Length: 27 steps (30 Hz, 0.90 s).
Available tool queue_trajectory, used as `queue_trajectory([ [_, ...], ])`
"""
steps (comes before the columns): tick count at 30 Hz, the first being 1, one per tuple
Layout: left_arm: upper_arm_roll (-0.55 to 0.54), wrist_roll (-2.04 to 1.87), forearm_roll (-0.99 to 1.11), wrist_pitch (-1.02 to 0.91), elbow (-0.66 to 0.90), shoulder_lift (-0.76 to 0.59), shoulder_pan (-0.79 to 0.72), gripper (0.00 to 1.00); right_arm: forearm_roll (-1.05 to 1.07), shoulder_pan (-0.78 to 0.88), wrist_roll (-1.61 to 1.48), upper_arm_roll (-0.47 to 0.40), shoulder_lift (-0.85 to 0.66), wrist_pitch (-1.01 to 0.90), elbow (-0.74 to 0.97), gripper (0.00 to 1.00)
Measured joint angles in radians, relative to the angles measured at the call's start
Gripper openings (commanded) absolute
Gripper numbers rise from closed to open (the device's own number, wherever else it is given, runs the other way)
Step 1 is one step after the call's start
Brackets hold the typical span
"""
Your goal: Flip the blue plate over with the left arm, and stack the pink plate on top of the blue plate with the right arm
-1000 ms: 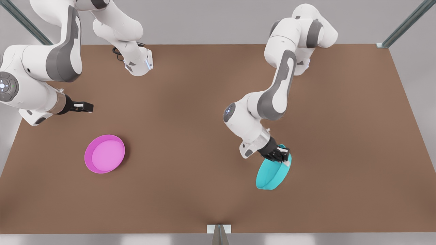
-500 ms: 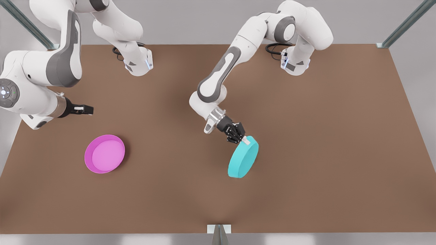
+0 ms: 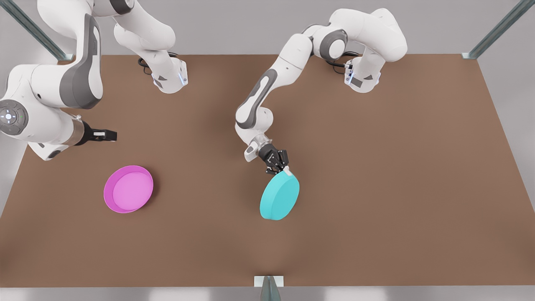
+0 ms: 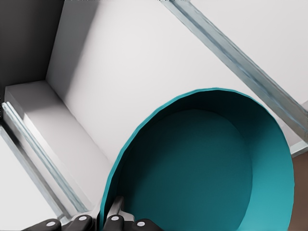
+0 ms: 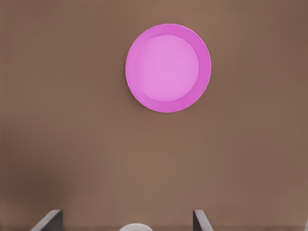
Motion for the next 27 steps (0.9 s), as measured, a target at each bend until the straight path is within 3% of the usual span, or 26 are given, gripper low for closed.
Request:
queue_trajectory([
  [6, 0.000, -0.150, 0.018, -0.016, 0.005, 0.044, -0.005, 0.21, 0.000, -0.004, 0.000, 0.000, 0.004, -0.002, -0.001, 1.00],
  [7, 0.000, -0.171, 0.018, -0.017, 0.007, 0.051, -0.006, 0.30, 0.000, -0.004, -0.001, 0.000, 0.005, -0.002, -0.001, 1.00],
  [9, 0.000, -0.208, 0.020, -0.019, 0.011, 0.062, -0.008, 0.60, 0.000, -0.004, -0.001, 0.000, 0.005, -0.002, 0.000, 1.00],
  [11, -0.007, -0.241, 0.020, -0.025, 0.014, 0.077, -0.008, 0.66, 0.000, -0.004, -0.001, 0.000, 0.005, -0.002, 0.000, 1.00],
  [16, -0.091, -0.303, -0.053, -0.032, 0.122, 0.072, 0.003, 0.66, -0.001, -0.003, -0.002, 0.000, 0.006, -0.002, 0.000, 1.00],
  [19, -0.143, -0.317, -0.234, -0.033, 0.248, 0.026, 0.005, 0.64, -0.005, -0.005, -0.003, -0.001, 0.006, -0.001, -0.002, 1.00],
  [22, -0.148, -0.289, -0.595, -0.042, 0.321, -0.196, 0.022, 0.64, -0.007, -0.088, -0.003, -0.016, 0.005, -0.003, -0.003, 1.00],
  [24, -0.143, -0.226, -0.883, -0.099, 0.330, -0.381, 0.131, 0.63, -0.012, -0.137, -0.003, -0.019, 0.016, -0.001, -0.001, 1.00],
  [27, -0.140, -0.069, -1.175, -0.255, 0.334, -0.525, 0.400, 0.65, -0.035, -0.148, -0.002, -0.018, 0.073, 0.015, -0.005, 1.00],
])
